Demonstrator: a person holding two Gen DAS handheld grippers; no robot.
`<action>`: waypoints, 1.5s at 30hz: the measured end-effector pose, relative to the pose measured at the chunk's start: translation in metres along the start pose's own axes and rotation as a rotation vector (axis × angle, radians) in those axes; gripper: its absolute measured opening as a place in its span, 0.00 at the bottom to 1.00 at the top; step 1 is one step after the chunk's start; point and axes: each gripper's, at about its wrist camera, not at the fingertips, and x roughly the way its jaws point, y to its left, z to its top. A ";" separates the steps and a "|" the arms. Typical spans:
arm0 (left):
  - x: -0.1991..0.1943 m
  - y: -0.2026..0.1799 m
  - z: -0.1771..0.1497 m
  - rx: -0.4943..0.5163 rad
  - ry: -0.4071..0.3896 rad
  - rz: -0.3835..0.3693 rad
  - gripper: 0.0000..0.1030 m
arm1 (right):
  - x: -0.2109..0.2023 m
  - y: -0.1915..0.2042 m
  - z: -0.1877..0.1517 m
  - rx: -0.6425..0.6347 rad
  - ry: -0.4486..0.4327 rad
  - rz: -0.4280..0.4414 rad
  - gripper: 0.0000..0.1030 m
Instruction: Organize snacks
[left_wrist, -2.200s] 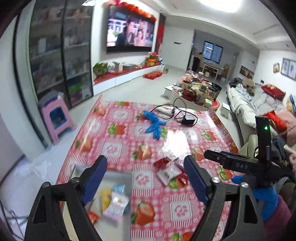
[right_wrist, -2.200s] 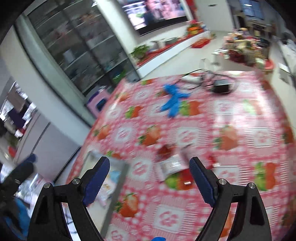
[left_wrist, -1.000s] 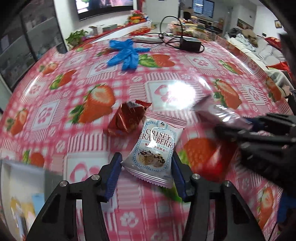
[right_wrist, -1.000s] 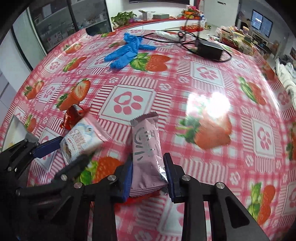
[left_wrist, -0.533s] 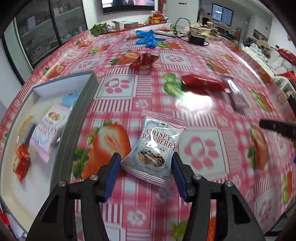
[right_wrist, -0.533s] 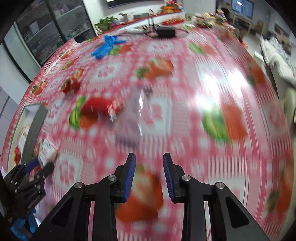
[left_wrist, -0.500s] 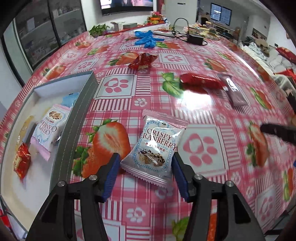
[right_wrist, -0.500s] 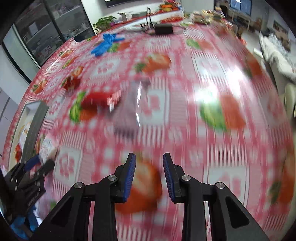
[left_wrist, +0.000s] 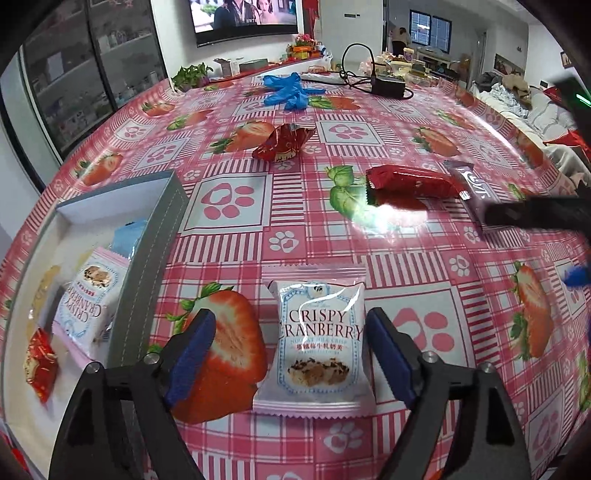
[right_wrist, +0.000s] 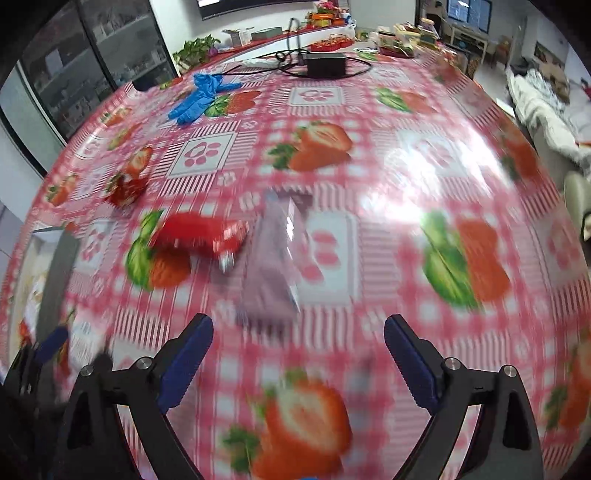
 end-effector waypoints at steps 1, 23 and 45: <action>0.002 0.003 0.000 -0.013 0.000 -0.004 0.88 | 0.008 0.004 0.008 -0.004 0.006 -0.013 0.86; 0.008 -0.016 0.002 -0.022 -0.002 -0.051 0.99 | -0.014 -0.030 -0.059 0.042 -0.032 -0.047 0.95; 0.008 -0.015 0.002 -0.023 -0.002 -0.054 1.00 | -0.009 -0.022 -0.069 -0.024 -0.163 -0.093 1.00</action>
